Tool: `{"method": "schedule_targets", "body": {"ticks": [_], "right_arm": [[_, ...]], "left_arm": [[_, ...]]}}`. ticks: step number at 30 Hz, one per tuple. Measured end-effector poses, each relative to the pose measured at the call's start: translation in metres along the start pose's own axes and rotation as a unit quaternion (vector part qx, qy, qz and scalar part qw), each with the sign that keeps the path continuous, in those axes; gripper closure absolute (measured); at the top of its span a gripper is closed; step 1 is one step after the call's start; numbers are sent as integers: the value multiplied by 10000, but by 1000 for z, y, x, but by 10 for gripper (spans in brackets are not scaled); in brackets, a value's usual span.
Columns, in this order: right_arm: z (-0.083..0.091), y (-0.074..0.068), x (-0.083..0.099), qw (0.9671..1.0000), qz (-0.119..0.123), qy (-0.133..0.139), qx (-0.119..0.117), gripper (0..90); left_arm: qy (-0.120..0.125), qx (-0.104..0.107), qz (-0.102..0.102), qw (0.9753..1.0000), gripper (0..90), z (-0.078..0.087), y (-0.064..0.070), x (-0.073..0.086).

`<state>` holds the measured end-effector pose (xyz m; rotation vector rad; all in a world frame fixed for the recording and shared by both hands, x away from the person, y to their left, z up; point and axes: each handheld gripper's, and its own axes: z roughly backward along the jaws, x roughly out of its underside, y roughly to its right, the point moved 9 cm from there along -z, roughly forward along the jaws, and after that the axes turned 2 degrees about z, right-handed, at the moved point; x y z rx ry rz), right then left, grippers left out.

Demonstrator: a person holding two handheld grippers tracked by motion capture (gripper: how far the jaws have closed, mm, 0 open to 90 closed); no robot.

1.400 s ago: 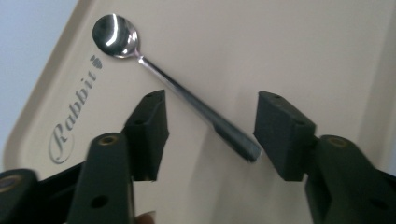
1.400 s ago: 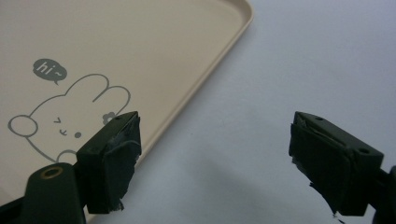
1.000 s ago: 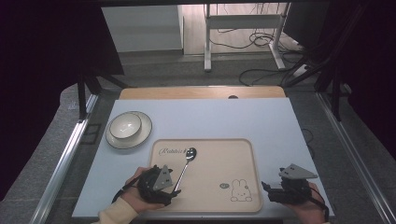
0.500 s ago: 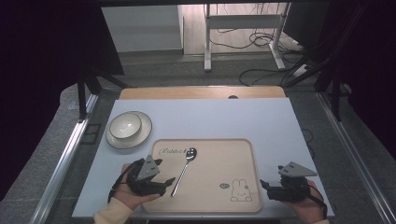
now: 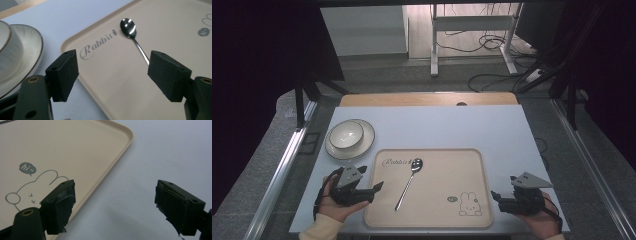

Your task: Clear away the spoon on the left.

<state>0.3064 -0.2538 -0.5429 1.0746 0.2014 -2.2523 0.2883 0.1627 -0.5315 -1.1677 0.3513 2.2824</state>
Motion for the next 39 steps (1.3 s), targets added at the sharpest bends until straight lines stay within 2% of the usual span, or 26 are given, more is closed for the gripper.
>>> {"method": "schedule_targets", "body": {"ticks": [8,12,18,21,30,39], "right_arm": [[1,1,0,10000,31,22,-40,169],[3,1,-2,9999,34,96,-40,169],[11,2,-4,9997,-11,245,23,169],[13,1,-5,9996,-35,281,14,169],[13,0,-5,9995,-26,323,-14,168],[12,4,-6,9989,-153,424,-85,167]], "left_arm": [[4,-200,14,9998,248,8,-8,4],[59,-272,92,9996,247,15,-11,7],[80,-277,159,9995,243,22,-14,13],[68,-276,121,9995,243,24,-13,15],[31,-292,81,9995,242,23,-17,17],[-68,-286,15,9996,239,17,-16,16]]}}
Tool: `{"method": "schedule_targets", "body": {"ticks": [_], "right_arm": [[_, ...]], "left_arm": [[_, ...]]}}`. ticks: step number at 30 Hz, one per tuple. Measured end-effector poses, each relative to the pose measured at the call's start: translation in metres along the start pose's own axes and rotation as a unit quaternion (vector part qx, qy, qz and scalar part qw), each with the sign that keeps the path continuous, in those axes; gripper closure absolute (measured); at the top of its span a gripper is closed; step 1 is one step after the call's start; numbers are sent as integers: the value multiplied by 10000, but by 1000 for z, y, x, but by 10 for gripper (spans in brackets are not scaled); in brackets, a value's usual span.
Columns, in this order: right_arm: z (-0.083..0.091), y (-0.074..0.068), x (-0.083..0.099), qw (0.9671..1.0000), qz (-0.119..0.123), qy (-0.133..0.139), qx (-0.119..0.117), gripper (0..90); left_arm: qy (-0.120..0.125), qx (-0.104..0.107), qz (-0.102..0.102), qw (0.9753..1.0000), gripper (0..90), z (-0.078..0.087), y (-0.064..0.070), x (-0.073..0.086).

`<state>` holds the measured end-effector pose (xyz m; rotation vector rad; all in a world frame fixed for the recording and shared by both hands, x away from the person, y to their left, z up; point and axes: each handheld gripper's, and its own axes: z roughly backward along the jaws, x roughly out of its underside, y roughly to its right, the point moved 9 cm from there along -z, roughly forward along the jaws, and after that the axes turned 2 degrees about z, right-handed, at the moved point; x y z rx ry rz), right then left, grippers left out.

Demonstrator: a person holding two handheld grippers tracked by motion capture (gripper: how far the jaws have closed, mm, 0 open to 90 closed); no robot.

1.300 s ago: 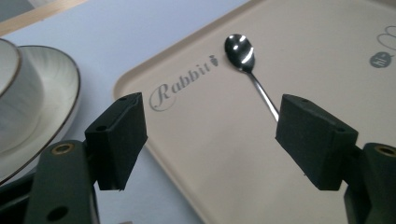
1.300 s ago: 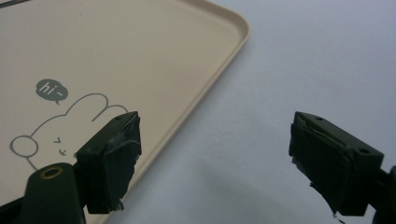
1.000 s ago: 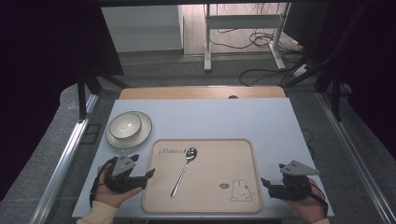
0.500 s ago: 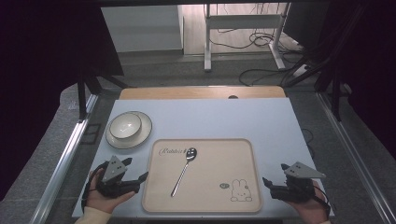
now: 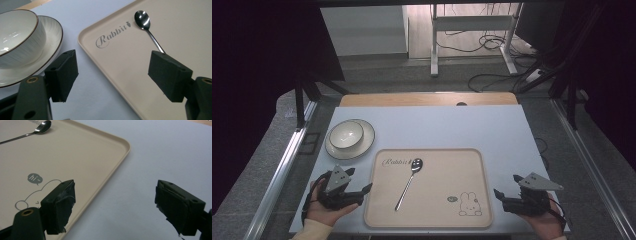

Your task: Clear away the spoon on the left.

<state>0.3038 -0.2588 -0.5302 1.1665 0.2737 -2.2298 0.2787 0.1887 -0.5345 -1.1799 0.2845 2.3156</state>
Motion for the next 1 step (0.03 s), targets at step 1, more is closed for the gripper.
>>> {"method": "schedule_targets", "body": {"ticks": [1], "right_arm": [[-1,0,0,10000,-11,5,-12,167]], "left_arm": [[-2,-2,2,10000,239,0,0,0]]}}
